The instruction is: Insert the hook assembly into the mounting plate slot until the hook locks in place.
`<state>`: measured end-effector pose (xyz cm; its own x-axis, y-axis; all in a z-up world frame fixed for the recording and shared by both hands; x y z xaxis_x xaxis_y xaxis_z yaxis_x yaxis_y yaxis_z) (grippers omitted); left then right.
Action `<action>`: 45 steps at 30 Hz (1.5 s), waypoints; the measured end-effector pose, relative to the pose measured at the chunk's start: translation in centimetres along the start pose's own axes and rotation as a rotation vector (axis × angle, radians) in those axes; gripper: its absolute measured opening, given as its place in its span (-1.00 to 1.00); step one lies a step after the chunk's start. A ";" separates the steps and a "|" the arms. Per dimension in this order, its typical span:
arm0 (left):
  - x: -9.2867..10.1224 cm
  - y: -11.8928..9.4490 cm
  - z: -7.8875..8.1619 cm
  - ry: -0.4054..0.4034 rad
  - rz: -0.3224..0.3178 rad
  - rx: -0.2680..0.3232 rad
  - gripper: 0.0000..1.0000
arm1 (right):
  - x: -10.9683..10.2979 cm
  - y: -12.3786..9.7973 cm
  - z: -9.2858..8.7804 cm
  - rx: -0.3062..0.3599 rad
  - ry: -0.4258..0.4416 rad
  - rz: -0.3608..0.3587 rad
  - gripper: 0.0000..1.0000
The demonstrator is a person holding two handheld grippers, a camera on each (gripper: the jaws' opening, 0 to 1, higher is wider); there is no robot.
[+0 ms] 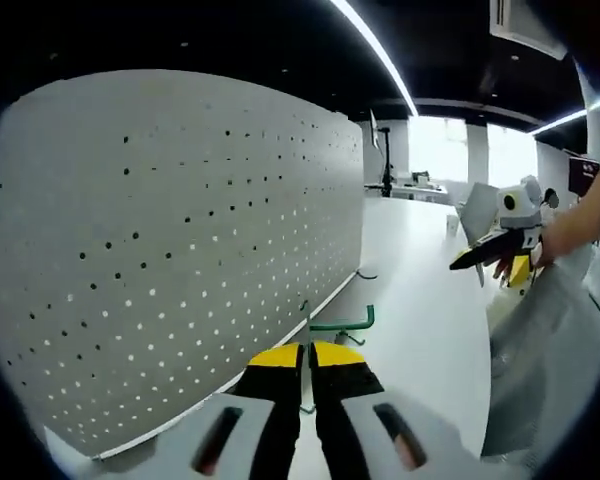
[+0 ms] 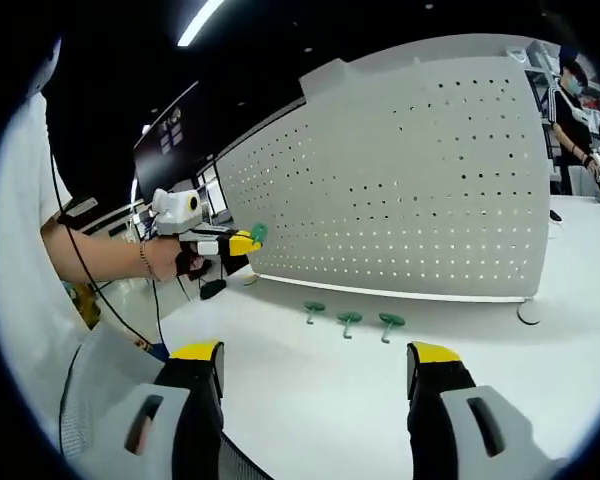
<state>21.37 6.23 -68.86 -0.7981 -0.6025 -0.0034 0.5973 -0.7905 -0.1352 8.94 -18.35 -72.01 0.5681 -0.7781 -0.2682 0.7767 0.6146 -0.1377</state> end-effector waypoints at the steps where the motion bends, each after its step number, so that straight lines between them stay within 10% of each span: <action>1: 0.0 -0.1 0.2 0.001 0.007 0.010 -0.95 | 0.0 0.0 0.0 0.001 0.003 -0.001 0.44; 39: 2.9 -2.6 4.5 -0.098 0.126 0.234 -0.95 | -0.1 -0.2 0.3 0.010 0.007 -0.002 0.43; 45: 3.1 -2.6 4.2 -0.099 0.125 0.223 -0.95 | -1.2 -0.3 4.0 0.237 0.005 0.041 0.37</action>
<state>17.70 5.95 -64.40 -0.7119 -0.6963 0.0919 0.7023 -0.7072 0.0819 9.14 -18.14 -67.82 0.5993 -0.7522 -0.2740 0.7957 0.5973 0.1007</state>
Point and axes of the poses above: the point that each gripper's makers call its tool centre point, and the gripper's own axes: y roughly forward along the fingers, x roughly to its right, z roughly out of its top, the point moved 4 cm from there along -y, roughly backward along the fingers, and after that the axes turned 10 degrees about x, right-handed, at the moved point
